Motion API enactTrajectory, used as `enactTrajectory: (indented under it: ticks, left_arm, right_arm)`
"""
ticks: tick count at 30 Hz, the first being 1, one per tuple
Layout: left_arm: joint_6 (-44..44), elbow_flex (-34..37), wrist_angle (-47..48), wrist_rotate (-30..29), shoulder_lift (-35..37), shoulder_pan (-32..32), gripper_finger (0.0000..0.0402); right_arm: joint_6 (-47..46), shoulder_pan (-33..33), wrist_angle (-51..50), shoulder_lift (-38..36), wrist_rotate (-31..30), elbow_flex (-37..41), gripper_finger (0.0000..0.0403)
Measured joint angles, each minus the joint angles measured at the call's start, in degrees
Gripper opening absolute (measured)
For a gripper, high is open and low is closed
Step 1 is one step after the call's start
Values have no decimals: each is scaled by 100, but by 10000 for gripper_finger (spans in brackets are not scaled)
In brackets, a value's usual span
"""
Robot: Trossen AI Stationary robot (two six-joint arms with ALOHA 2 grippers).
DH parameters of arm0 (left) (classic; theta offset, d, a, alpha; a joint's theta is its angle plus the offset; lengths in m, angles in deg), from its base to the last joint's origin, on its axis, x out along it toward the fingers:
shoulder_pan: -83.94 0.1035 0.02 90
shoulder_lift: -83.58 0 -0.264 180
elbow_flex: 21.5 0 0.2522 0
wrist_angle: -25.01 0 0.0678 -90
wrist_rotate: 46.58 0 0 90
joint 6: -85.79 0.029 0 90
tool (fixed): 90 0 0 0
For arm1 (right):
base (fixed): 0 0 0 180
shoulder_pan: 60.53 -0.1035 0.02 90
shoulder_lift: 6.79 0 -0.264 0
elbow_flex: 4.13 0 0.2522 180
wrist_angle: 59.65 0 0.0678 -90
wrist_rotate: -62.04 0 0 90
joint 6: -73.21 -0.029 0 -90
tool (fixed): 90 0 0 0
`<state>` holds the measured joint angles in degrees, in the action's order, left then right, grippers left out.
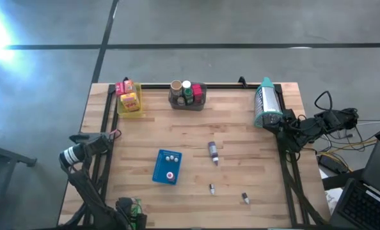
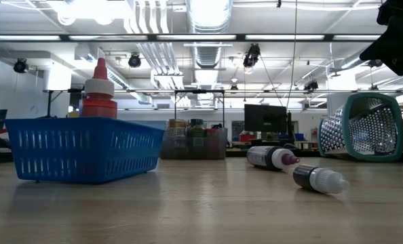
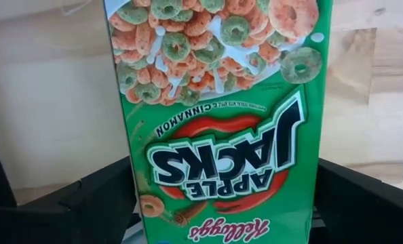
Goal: Pick & Place Kitchen Items
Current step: Put the green cereal box into the yellow bin
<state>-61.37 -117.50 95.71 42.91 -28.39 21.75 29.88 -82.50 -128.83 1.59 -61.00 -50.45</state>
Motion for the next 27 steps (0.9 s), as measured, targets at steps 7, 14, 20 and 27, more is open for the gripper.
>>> enactTrajectory:
  ticks: [7,14,20,27]
  left_arm:
    - [7,3,-55,102,-150,15,400]
    - [154,7,24,-73,-149,15,394]
    - [185,7,64,-384,-119,11,357]
    - [218,9,371,-2011,237,28,320]
  right_arm:
    - [0,0,0,0,0,1,8]
    - [0,1,0,0,0,0,8]
    - [0,2,0,0,0,0,8]
    - [0,2,0,0,0,0,8]
